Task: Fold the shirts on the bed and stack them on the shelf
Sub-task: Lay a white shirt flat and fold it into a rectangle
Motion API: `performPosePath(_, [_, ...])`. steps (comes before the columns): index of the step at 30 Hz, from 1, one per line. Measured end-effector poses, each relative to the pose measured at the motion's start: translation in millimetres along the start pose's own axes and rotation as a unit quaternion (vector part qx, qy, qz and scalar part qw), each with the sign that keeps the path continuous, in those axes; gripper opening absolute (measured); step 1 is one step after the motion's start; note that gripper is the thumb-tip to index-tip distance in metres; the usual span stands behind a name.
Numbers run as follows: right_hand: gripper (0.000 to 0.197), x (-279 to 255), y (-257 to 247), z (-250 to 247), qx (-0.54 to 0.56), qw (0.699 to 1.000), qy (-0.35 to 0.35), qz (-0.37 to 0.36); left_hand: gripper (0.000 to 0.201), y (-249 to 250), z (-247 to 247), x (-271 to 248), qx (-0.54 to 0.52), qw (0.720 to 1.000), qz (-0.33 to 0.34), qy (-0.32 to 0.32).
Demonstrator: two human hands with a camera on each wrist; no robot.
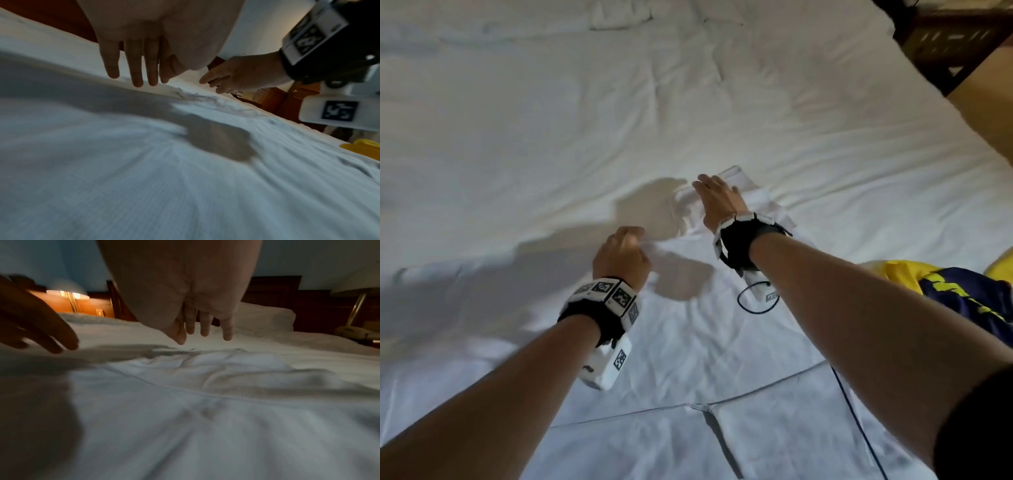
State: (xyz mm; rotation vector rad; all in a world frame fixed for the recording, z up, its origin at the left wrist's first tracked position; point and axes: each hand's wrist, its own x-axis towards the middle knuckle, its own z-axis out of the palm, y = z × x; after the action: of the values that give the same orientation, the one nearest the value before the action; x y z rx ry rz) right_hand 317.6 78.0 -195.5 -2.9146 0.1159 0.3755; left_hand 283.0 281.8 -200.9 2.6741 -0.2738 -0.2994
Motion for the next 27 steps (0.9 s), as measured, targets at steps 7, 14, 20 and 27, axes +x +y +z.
performPosePath(7, [0.062,30.2,5.4,3.0,-0.100,0.993,-0.046,0.036,0.045,-17.4,17.3,19.5,0.105,0.994,0.011,-0.009])
performPosePath(14, [0.022,-14.4,33.9,-28.6,-0.220,0.972,0.048,0.072,0.023,-12.5,1.2,8.4,0.076,0.996,0.023,0.039])
performPosePath(20, [0.026,-139.2,54.4,-51.6,-0.175,0.968,0.169,0.070,0.010,1.5,-20.7,-53.6,0.015,0.990,0.066,0.122])
performPosePath(27, [0.023,-274.0,56.2,20.9,-0.111,0.992,0.060,0.017,0.014,-22.0,17.4,-148.4,0.022,0.981,0.143,0.130])
